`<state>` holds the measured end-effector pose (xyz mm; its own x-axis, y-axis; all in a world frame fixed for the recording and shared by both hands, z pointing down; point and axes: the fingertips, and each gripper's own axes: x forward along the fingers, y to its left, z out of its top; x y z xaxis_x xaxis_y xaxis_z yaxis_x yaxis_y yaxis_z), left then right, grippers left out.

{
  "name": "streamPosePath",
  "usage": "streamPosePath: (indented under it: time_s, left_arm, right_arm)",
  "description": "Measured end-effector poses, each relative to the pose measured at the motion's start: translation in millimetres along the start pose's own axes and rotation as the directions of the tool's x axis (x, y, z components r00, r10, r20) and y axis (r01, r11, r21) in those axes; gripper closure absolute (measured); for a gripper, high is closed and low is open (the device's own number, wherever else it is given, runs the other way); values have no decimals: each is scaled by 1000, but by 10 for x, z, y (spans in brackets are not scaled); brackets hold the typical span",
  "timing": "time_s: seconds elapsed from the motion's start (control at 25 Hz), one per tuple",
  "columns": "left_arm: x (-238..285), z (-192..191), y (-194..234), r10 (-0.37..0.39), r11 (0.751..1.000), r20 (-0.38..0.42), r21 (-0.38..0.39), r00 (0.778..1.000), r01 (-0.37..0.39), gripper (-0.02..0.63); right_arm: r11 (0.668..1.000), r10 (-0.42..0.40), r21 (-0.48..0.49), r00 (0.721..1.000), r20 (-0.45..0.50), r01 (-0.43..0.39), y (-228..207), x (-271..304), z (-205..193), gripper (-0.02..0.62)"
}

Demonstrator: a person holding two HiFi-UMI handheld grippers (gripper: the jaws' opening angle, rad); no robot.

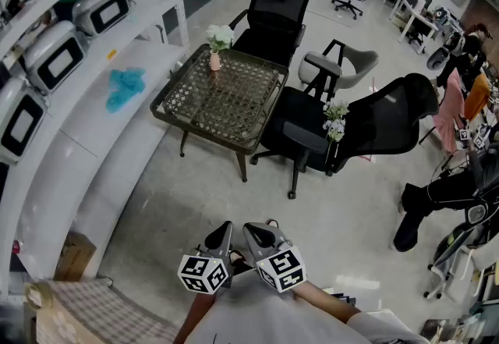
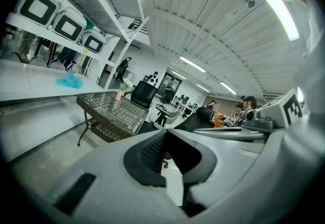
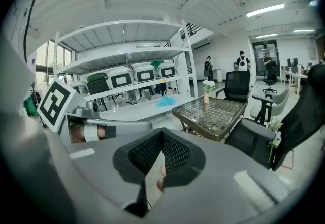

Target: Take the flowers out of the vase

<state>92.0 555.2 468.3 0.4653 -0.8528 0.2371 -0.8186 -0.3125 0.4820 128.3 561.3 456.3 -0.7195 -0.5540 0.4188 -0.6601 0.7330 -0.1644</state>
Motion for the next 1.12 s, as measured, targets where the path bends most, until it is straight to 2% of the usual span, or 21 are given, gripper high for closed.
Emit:
streamPosePath:
  time_s: [0.12, 0.24, 0.56, 0.76, 1.12]
  left_arm:
    - [-58, 58, 39, 23, 1000, 20, 20, 1000, -24, 603]
    - [-118, 96, 92, 86, 995, 48, 53, 995, -89, 603]
    - [-70, 200, 177, 157, 980, 45, 115, 987, -161, 604]
    - [-63, 266, 219, 182, 971, 32, 153, 983, -185, 606]
    - [-57, 290, 312, 207, 963, 8, 175, 978, -205, 607]
  right_arm:
    - [1000, 11, -4, 1000, 6, -11, 75, 21, 22, 591]
    - [1000, 24, -11, 1000, 9, -24, 109, 11, 23, 591]
    - [1000, 4, -2, 999, 39, -4, 7, 87, 133, 591]
    - [1000, -2, 1, 999, 40, 2, -59, 174, 200, 591]
    - [1000, 28, -6, 999, 36, -28, -15, 293, 254, 589]
